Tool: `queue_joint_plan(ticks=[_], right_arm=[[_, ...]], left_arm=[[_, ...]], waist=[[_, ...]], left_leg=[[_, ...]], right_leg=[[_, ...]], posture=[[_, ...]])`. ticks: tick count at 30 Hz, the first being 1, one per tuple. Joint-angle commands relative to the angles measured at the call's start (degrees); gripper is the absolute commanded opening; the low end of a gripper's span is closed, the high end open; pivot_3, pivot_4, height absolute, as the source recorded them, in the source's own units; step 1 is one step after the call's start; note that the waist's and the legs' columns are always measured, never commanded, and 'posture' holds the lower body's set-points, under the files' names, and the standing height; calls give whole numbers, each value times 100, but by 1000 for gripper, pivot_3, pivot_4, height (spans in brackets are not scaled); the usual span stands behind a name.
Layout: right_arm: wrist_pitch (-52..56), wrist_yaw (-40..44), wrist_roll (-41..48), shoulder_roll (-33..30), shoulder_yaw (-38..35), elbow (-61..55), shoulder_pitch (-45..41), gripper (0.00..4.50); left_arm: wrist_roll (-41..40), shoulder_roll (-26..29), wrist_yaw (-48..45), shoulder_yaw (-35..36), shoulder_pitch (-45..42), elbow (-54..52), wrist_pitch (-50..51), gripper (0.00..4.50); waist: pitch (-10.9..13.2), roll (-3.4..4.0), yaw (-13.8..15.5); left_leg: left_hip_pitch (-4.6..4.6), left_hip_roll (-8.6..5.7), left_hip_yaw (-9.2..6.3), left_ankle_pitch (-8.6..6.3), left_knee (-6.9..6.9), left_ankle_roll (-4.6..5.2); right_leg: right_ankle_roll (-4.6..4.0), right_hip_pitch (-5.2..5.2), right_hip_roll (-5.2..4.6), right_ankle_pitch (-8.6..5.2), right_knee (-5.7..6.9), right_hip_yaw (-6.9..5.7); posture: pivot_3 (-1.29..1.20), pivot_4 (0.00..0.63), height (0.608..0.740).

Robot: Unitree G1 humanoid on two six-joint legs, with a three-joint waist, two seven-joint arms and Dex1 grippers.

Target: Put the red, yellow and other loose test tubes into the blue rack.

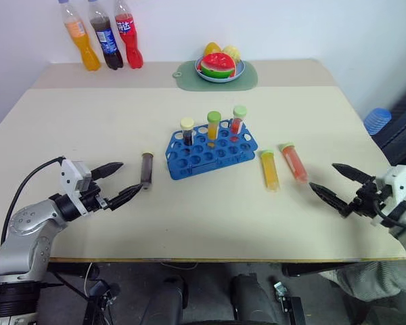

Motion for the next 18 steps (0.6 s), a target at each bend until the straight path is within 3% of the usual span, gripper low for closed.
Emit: queue_joint_plan(ticks=[1,12,18], right_arm=[[-18,10,90,-38,-197,-284,24,4500],[-151,-76,-43,25,-110,-150,-51,4500],[351,-443,-140,-119,34,-241,-521,4500]], left_arm=[[-55,92,-102,126,14,-186,14,4466],[-312,16,-411,68,-240,-255,231,4466],[-229,-45,-420,-198,-407,-498,250,4466]], waist=[[0,0,15],[0,0,31],[0,0,24]], left_leg=[[0,0,0,0,0,0],[-2,-3,-3,0,0,1],[-2,-2,-2,0,1,0]], right_leg=[[0,0,0,0,-1,0],[0,0,-3,0,-3,-1],[0,-1,-3,0,-2,-1]], posture=[[0,150,740],[0,150,740],[0,150,740]])
